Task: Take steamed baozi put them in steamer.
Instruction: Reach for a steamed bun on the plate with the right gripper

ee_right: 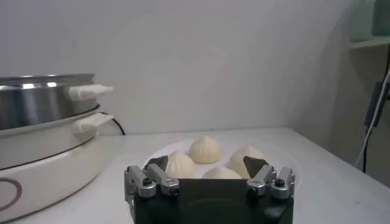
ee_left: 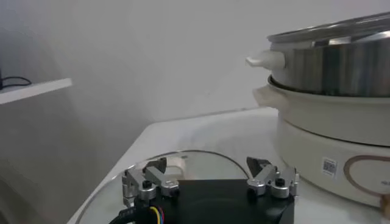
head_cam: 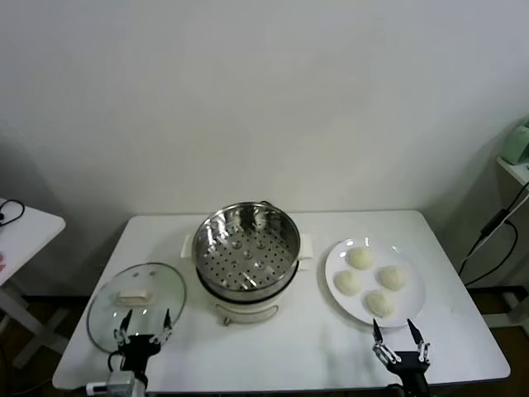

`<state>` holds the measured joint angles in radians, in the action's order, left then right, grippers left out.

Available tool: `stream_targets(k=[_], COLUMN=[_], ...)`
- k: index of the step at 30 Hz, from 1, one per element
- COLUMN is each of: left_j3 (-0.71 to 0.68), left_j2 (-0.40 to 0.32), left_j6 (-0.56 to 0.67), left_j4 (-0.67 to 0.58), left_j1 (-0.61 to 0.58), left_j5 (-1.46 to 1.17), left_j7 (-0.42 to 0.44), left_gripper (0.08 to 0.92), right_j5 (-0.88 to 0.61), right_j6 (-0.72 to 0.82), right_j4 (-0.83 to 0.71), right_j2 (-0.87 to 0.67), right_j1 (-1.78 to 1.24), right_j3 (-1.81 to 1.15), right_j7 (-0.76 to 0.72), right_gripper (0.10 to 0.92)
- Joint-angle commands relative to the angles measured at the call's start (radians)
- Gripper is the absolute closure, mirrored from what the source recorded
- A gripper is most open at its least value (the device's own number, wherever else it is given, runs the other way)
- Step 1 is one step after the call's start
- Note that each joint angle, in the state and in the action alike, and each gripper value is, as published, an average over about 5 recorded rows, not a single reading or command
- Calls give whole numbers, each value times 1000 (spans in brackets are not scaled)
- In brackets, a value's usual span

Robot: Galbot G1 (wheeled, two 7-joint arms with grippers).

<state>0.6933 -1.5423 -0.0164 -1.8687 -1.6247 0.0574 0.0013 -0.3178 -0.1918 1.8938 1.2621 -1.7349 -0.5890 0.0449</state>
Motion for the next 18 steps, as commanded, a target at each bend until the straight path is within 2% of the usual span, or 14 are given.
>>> stream_targets(k=[1, 8, 18], left_j3=[0, -4, -4], left_j2=[1, 2, 11], left_j6=[0, 5, 20], left_j4=[1, -8, -14], left_j1=[-1, -2, -7], left_j5=[0, 0, -2], left_j7=[1, 3, 5], left_gripper=[177, 177, 177], right_j5=[14, 35, 58], right_j6=[77, 264, 677], right_j4=[37, 91, 89], right_j2=[4, -72, -276], right_j1=[4, 119, 523], right_j3=[-10, -34, 50], right_j7=[12, 13, -47], right_gripper=[203, 203, 203])
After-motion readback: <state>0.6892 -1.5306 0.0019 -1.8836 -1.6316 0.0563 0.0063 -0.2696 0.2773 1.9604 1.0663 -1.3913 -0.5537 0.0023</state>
